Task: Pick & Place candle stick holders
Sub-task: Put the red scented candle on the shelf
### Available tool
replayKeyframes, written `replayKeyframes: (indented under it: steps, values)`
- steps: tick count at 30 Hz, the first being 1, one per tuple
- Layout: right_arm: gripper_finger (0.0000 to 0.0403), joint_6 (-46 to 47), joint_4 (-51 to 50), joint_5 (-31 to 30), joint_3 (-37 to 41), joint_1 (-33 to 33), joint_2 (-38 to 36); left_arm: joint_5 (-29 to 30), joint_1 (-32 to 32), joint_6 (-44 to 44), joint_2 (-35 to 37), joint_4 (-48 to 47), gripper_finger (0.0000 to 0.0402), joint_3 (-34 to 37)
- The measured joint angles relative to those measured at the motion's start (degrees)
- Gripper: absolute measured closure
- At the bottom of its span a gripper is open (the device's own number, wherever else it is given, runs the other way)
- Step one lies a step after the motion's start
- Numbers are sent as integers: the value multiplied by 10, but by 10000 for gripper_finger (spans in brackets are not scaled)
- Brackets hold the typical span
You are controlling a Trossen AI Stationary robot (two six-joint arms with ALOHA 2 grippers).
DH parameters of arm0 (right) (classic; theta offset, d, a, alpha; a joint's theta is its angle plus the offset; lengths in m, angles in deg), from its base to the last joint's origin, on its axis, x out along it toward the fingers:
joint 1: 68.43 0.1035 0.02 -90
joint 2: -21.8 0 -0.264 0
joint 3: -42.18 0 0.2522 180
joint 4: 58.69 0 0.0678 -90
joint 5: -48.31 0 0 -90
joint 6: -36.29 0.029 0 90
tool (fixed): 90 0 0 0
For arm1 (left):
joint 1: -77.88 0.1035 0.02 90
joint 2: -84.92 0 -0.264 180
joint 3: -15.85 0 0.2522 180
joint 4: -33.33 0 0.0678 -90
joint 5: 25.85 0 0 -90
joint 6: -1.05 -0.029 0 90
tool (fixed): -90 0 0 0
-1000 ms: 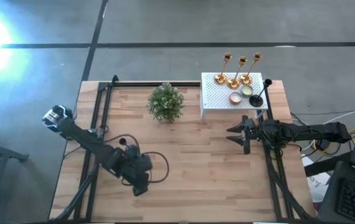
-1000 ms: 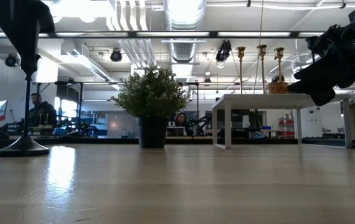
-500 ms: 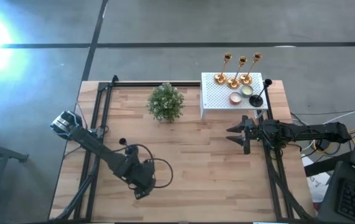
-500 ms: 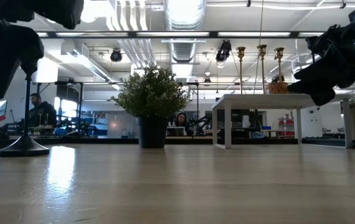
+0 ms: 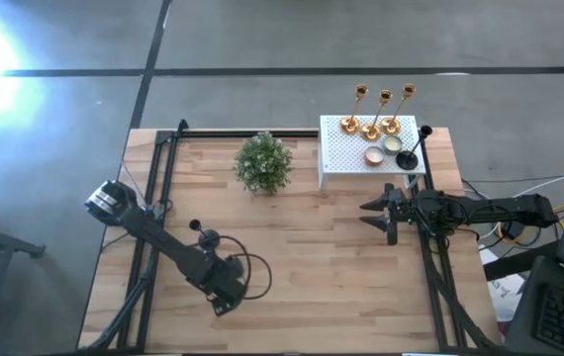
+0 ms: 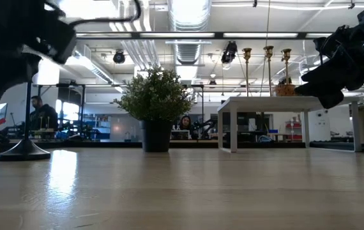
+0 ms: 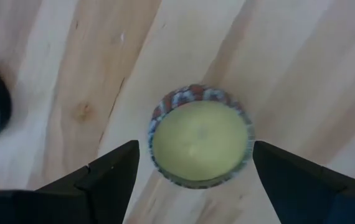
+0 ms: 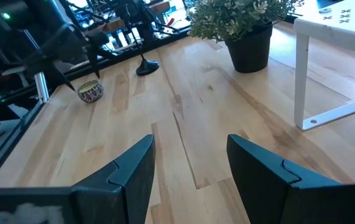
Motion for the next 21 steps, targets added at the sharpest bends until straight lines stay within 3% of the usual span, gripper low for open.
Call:
replayKeyframes:
  steps: [10, 21]
  values:
    - [211, 2, 0, 0, 0, 0, 0, -35, 0, 20, 0, 100, 83, 69]
    - [211, 2, 0, 0, 0, 0, 0, -76, 0, 13, 4, 109, 83, 77]
